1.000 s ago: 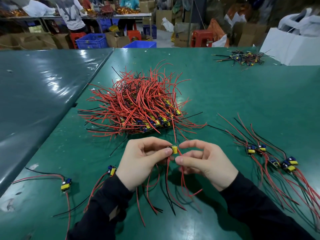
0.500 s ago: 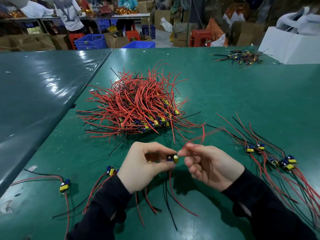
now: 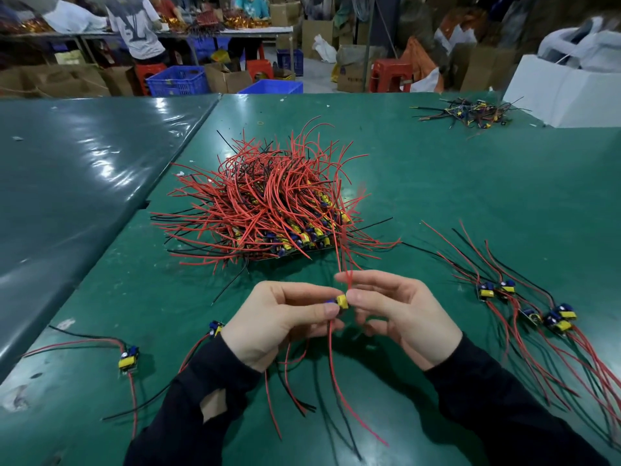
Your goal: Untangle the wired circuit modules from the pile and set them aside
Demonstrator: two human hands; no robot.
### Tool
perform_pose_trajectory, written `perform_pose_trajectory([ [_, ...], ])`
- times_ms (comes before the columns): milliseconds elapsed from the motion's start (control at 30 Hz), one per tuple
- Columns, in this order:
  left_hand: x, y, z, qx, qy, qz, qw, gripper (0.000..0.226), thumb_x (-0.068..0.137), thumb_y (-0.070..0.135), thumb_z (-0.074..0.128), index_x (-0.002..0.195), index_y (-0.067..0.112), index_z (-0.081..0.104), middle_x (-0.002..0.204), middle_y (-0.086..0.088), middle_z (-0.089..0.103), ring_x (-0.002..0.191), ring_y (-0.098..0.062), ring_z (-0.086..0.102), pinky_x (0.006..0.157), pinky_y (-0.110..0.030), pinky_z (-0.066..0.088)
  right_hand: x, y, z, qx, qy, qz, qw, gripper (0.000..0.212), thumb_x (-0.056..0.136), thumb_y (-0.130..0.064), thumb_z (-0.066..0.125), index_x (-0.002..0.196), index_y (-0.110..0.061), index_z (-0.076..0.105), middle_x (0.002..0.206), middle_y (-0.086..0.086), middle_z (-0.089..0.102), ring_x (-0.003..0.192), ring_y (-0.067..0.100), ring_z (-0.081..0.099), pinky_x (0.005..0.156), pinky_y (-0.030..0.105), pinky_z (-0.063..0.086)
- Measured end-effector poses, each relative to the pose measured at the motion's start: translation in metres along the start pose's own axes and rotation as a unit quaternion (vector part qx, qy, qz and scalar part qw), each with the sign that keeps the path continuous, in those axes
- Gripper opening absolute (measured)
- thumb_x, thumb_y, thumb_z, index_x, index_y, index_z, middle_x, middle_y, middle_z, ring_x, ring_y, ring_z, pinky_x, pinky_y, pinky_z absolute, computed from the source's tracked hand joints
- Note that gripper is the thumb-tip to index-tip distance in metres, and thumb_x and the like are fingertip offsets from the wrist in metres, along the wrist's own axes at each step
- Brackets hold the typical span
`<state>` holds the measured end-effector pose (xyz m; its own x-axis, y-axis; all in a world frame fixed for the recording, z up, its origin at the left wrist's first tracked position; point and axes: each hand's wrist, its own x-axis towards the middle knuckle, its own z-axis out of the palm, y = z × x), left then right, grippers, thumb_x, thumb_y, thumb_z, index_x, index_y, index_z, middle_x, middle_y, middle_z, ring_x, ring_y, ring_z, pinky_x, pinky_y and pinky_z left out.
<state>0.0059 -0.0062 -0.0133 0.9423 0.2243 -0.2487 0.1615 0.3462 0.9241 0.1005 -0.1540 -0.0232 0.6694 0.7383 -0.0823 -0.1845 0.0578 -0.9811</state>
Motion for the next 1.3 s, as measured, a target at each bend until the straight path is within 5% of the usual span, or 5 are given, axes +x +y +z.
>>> perform_pose_trajectory([
  [667,-0.001,-0.001,0.003,0.114,0.057,0.164,0.978,0.047,0.068,-0.017,0.071,0.104,0.011,0.062,0.088,-0.009,0.073,0.059,-0.014,0.059,0.061,-0.024,0.053,0.000,-0.004,-0.004,-0.040,0.064,-0.065,0.995,0.011,0.059,-0.013,0.077,0.070,-0.014,0.077,0.064,0.005,0.070,0.053,0.010,0.058,0.054,0.017,0.048],
  [733,-0.002,-0.001,0.006,0.174,0.128,0.249,0.944,0.042,0.066,-0.011,0.078,0.097,0.014,0.065,0.090,-0.004,0.071,0.063,-0.013,0.059,0.062,-0.028,0.051,0.001,-0.006,-0.007,-0.025,0.084,-0.078,0.993,0.015,0.055,-0.019,0.076,0.069,-0.012,0.076,0.063,0.006,0.068,0.052,0.011,0.057,0.052,0.018,0.048],
  [900,-0.013,-0.001,0.012,0.360,0.213,0.574,0.704,0.008,0.079,0.012,0.074,0.075,0.010,0.067,0.076,0.003,0.065,0.071,-0.016,0.061,0.069,-0.025,0.046,0.007,-0.004,-0.008,0.051,0.203,-0.114,0.971,0.010,0.072,-0.001,0.071,0.071,-0.010,0.068,0.060,0.003,0.067,0.049,0.011,0.060,0.049,0.018,0.050],
  [1100,-0.010,-0.025,0.036,0.254,0.139,0.227,0.930,0.028,0.075,0.049,0.073,0.083,0.023,0.077,0.074,-0.003,0.074,0.073,-0.028,0.071,0.065,-0.039,0.058,0.000,0.002,0.006,0.099,0.199,-0.124,0.967,0.008,0.065,-0.007,0.076,0.067,-0.012,0.070,0.064,0.003,0.069,0.054,0.013,0.064,0.051,0.020,0.052],
  [1300,0.000,-0.022,0.028,0.055,0.175,0.232,0.955,0.018,0.062,0.029,0.072,0.072,0.015,0.078,0.080,-0.003,0.075,0.074,-0.010,0.067,0.066,-0.024,0.055,-0.008,0.011,0.018,0.051,0.162,-0.118,0.978,0.021,0.061,-0.010,0.074,0.077,-0.002,0.064,0.064,0.006,0.068,0.052,0.012,0.061,0.052,0.018,0.050],
])
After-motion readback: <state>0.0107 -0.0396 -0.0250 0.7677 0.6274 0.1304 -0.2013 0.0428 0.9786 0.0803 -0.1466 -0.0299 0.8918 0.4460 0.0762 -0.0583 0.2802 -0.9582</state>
